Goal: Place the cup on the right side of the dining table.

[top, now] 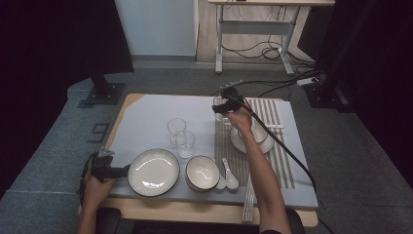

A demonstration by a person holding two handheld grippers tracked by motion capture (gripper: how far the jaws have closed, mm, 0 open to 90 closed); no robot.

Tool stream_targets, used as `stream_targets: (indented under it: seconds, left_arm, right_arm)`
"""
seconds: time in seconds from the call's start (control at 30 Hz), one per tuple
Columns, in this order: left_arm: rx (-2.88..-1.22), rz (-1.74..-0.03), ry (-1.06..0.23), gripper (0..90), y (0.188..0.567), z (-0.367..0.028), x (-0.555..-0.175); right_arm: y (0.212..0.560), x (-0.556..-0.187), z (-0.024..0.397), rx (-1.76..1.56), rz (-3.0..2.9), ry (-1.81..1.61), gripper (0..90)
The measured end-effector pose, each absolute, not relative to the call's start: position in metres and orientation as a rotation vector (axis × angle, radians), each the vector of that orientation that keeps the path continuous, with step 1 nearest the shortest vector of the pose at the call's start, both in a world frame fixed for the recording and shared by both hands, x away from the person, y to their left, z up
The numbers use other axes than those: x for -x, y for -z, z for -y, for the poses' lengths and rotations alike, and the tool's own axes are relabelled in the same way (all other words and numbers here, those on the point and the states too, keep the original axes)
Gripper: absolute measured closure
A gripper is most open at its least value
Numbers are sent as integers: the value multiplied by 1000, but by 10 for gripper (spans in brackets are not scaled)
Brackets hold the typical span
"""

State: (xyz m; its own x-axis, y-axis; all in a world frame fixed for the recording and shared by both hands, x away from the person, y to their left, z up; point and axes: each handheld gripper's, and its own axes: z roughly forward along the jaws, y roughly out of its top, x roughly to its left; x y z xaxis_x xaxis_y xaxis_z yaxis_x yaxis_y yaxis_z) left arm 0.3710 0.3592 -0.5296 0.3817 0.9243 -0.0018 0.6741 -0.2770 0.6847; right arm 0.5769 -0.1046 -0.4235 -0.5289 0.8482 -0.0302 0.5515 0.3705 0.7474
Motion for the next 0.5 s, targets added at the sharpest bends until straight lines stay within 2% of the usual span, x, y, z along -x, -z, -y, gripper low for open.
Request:
stream_targets:
  seconds: [0.5]
  left_arm:
    - [-2044,-1368,-540,23,530,-359,-371]
  right_arm:
    - [440,-595,109,-1273,-2207,-936,182]
